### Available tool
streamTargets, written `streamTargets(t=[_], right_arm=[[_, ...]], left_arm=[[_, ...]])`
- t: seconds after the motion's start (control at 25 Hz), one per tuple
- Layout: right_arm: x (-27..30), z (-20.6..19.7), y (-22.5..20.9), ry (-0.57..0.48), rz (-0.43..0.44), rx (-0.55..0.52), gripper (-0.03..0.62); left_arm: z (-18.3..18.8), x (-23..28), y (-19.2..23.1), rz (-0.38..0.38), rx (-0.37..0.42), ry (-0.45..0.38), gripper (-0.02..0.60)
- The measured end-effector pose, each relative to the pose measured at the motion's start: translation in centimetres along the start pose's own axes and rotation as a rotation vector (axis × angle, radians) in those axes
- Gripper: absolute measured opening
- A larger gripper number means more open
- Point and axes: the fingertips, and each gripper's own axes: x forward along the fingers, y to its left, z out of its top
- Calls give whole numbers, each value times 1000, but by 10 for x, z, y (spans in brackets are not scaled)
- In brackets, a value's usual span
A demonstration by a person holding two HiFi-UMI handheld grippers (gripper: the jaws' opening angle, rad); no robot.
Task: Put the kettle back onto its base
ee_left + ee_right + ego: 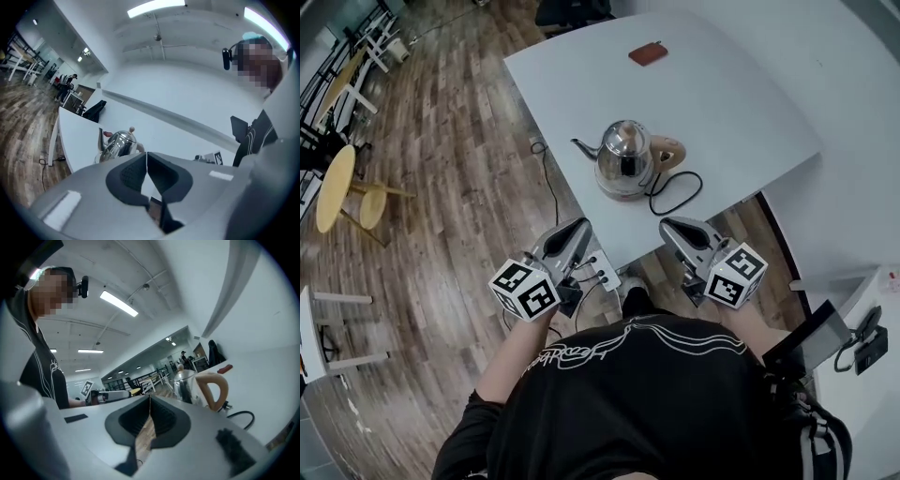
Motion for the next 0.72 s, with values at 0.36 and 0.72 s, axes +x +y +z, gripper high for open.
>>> streamTargets(t=[0.36,0.72], right_arm=[[-29,25,85,16,121,-17,6],[-35,6,116,111,108,-104,6]], left_arm=[[-1,-24,-105,-140,196,105,2],[-15,-40,-123,-100,239,209,3]])
